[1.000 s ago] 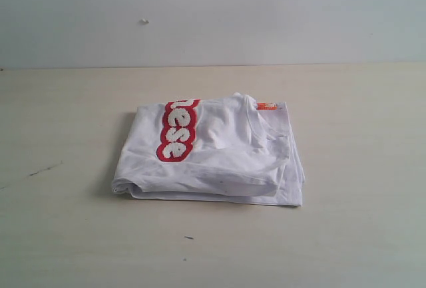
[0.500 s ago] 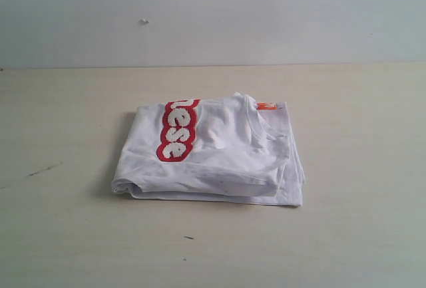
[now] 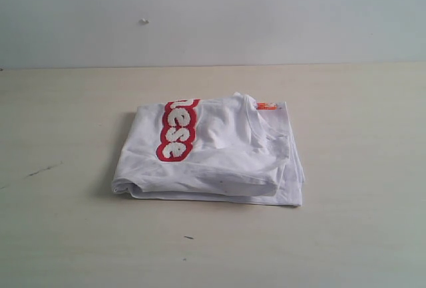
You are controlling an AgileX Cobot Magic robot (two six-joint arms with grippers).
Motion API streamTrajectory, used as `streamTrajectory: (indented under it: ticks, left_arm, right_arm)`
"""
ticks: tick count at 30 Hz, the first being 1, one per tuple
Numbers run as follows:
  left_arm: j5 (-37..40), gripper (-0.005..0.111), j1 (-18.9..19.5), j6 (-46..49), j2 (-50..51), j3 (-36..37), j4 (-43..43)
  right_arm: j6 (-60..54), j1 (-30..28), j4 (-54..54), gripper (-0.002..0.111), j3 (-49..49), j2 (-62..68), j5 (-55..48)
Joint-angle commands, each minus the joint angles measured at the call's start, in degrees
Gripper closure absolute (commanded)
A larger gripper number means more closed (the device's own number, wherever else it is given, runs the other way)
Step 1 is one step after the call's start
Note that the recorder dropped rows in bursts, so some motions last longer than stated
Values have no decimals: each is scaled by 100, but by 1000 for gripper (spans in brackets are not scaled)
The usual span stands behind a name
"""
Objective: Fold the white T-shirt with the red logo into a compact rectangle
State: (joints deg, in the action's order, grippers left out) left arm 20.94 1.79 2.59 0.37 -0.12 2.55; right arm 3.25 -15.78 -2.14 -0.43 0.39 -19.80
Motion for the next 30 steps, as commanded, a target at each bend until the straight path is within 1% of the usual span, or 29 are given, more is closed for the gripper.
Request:
streamTrajectory:
  ticks: [1,14,20,23,30]
  left_arm:
    - [-32,107,16,16,-37,12,-31]
    - [-32,107,16,16,-37,12,-31]
    - [-32,107,16,16,-37,12,-31]
    - [-32,107,16,16,-37,12,-31]
    - [-32,107,16,16,-37,12,-31]
  right_arm:
    - [-66,-120,2,108,43,-39,48]
    - [-169,-156,-9,108,43,-39,60]
    - [50,-156,22,108,43,-39,59]
    - [-273,-156,22,108,43,-39,59]
    - [-374,-156,22,108,43,-39,59]
